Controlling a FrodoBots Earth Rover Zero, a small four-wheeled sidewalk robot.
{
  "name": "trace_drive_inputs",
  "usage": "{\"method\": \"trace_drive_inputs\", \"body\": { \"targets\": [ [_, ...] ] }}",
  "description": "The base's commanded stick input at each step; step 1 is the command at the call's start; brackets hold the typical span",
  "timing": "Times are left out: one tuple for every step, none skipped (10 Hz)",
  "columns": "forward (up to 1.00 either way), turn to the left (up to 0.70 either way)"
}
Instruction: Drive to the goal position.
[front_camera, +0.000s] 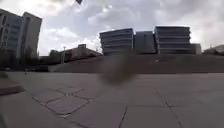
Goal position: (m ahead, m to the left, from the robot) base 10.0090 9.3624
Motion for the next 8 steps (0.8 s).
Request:
{"method": "trace_drive_inputs", "body": {
  "targets": [
    [0.7, 0.0],
    [0.7, 0.0],
    [0.7, 0.09],
    [0.7, 0.29],
    [0.7, 0.35],
    [0.7, 0.35],
    [0.7, 0.35],
    [0.7, 0.35]
  ]
}}
